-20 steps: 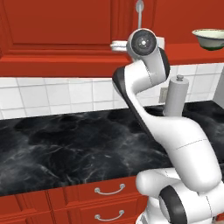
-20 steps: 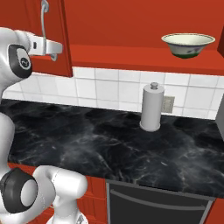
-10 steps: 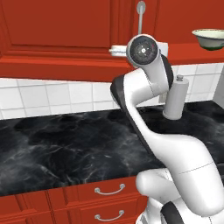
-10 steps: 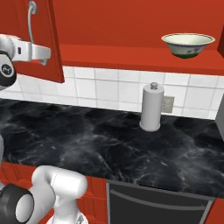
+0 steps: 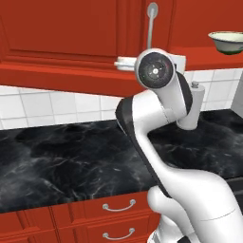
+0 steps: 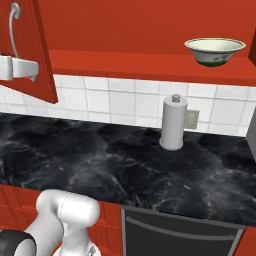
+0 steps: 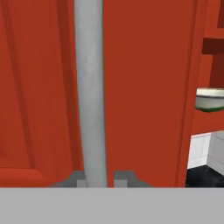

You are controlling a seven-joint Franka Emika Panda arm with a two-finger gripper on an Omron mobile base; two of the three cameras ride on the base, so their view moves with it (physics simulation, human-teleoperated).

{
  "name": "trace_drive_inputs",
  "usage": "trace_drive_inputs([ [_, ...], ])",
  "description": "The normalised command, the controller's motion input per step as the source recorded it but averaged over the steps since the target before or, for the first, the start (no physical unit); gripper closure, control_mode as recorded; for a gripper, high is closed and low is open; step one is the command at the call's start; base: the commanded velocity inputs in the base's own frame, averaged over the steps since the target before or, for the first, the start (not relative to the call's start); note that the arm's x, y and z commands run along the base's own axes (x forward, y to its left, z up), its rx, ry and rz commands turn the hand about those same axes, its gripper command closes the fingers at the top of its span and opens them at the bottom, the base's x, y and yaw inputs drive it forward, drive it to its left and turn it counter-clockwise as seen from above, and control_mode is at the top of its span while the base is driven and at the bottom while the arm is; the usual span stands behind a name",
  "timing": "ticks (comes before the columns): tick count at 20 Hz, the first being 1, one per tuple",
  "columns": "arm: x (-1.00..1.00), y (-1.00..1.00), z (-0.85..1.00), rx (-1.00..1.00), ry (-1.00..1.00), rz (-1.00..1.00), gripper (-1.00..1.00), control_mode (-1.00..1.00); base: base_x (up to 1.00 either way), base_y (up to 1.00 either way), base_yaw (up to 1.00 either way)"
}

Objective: Move the bowls from the cabinet to the plates on the dining table.

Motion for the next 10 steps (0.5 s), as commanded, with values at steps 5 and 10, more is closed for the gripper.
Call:
trace_drive_inputs([
  [5,-0.72,0.12,0.00,0.00,-0.01,0.00,1.00,-1.00,0.00,0.00,0.00],
  [10,-0.59,0.16,0.00,0.00,0.00,0.00,1.00,-1.00,0.00,0.00,0.00],
])
